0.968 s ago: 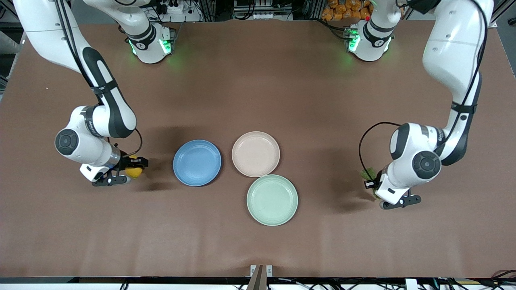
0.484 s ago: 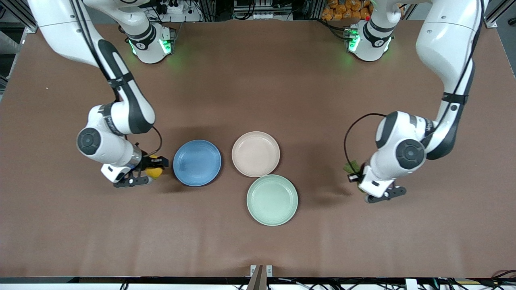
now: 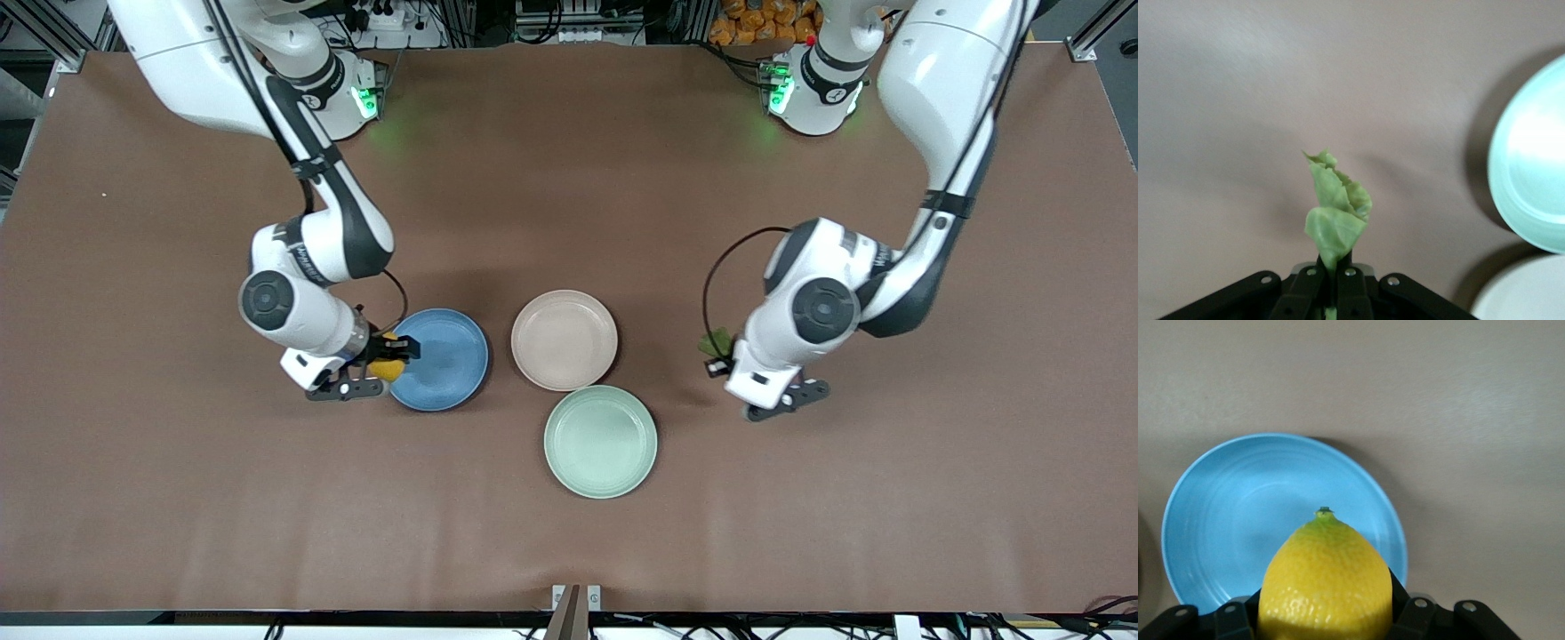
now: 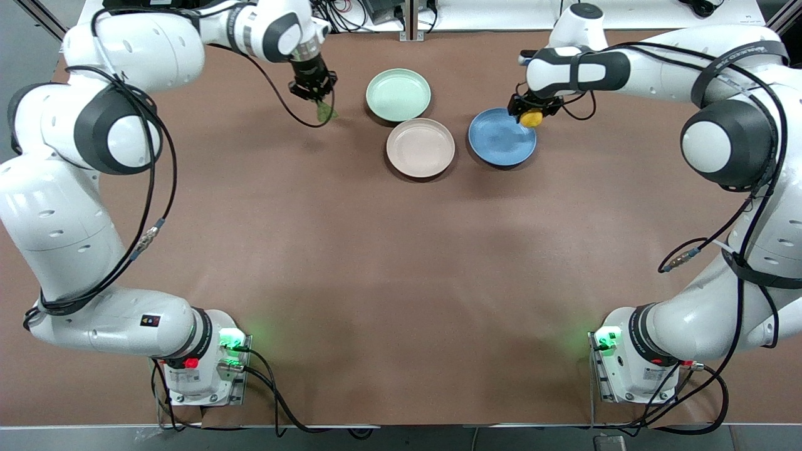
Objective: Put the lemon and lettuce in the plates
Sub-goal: 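Carry the lemon to the blue plate while the left gripper carries lettuce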
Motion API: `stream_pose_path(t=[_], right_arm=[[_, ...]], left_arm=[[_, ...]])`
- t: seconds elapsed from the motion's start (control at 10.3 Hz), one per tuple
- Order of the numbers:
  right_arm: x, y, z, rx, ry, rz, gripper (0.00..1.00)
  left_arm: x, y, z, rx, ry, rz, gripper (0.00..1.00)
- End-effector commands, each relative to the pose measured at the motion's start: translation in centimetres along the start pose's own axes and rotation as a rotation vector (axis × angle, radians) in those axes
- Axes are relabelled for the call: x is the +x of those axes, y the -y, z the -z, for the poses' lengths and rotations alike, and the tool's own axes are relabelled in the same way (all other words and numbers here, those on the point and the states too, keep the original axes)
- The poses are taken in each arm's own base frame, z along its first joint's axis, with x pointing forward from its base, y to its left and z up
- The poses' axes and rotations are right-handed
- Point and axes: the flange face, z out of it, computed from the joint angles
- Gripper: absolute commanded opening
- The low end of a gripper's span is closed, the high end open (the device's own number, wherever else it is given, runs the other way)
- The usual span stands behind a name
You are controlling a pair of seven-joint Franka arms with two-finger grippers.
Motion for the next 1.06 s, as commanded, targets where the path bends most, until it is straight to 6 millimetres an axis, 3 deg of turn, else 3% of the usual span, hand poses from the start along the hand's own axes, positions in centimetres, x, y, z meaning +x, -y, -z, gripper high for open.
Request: stream_pose_path(t=[0.0, 0.29, 0.48, 0.68, 0.77, 0.87, 0.97], right_arm=[[0.4, 1.3, -1.8, -0.002, -0.001, -0.016, 0.5], [0.4, 2.4, -4.7, 0.002, -0.038, 0.001, 0.52], [0.3, 2.7, -5.3, 0.002, -0.038, 0.003, 0.53], [0.3, 2.5, -5.7, -0.001, -0.034, -0.002, 0.62], [0.2, 2.5, -5.9, -0.001, -0.032, -0.003, 0.78], [0.2, 2.6, -5.8, -0.001, -0.034, -0.001, 1.0], [0.4, 2.6, -5.6, 0.0, -0.037, -0.001, 1.0]], left_arm=[[-4.1, -4.2, 0.3, 0.007, -0.004, 0.031, 0.0], [-8.4, -9.4, -1.4, -0.001, 0.0, 0.112, 0.0], [-11.3, -11.9, -2.6, -0.021, -0.005, 0.123, 0.0], [-13.8, -13.4, -3.2, -0.018, -0.003, 0.11, 0.0], [-15.4, -14.3, -4.0, -0.01, 0.002, 0.109, 0.0], [-15.8, -15.0, -4.4, -0.026, -0.001, 0.11, 0.0], [-16.0, -15.7, -4.3, -0.071, -0.019, 0.101, 0.0]])
